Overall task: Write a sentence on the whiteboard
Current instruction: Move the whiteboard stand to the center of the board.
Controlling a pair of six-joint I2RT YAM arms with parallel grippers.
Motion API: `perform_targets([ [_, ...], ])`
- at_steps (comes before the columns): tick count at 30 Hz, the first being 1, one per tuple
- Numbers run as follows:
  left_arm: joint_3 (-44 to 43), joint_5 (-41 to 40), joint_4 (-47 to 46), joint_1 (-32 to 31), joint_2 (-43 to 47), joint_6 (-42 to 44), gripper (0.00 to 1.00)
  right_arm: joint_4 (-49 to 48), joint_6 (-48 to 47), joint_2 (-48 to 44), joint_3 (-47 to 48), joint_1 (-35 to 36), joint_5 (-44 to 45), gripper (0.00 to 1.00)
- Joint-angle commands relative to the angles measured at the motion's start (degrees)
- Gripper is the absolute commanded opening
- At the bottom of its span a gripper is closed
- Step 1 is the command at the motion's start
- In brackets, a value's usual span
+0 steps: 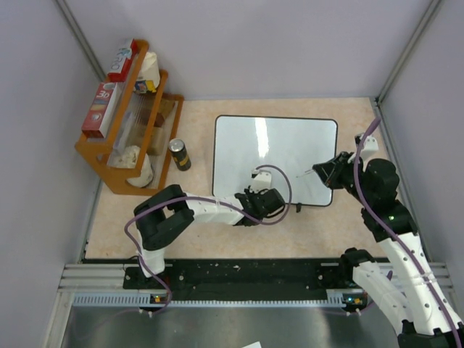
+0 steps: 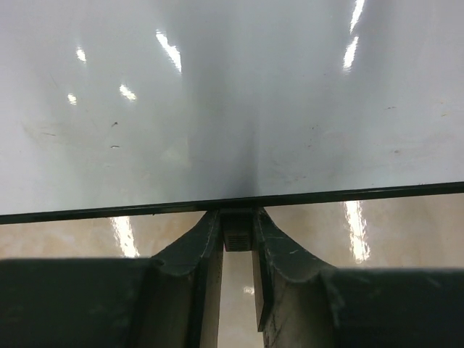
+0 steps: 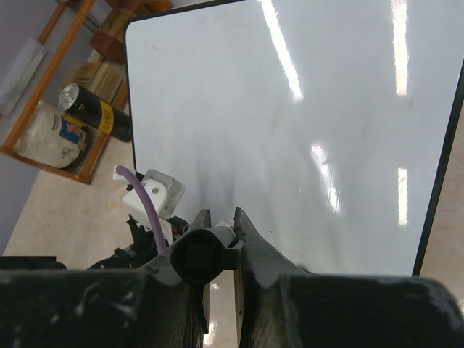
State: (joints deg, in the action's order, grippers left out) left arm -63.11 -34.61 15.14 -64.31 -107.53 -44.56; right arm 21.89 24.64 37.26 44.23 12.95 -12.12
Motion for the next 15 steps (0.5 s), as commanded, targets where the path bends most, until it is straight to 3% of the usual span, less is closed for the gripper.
perform_targets([
  [1, 2.20, 9.38, 9.31, -4.50, -1.73, -1.33, 0.48, -2.64, 0.49, -0.52, -0.02, -0.29, -0.36, 0.00],
  [4, 3.96, 9.21, 7.55, -5.91, 0.38, -0.62, 0.79, -2.90, 0.23, -1.13, 0.07, -0.29, -0.54, 0.00],
  [5, 4.57, 9.04, 7.54, -6.17, 1.08, -0.45, 0.83, -2.91, 0.23, -1.31, 0.24, -0.21, -0.28, 0.00],
  [11, 6.59, 8.24, 7.28, -6.44, 9.16, 2.45, 0.92, -2.82, -1.26, -2.80, 0.42, -0.38, 0.52, 0.00],
  [15, 7.74, 9.56, 6.57, -5.65, 18.64, 7.81, 0.93, -2.90, -1.35, -2.80, 0.33, -0.29, 0.78, 0.00],
])
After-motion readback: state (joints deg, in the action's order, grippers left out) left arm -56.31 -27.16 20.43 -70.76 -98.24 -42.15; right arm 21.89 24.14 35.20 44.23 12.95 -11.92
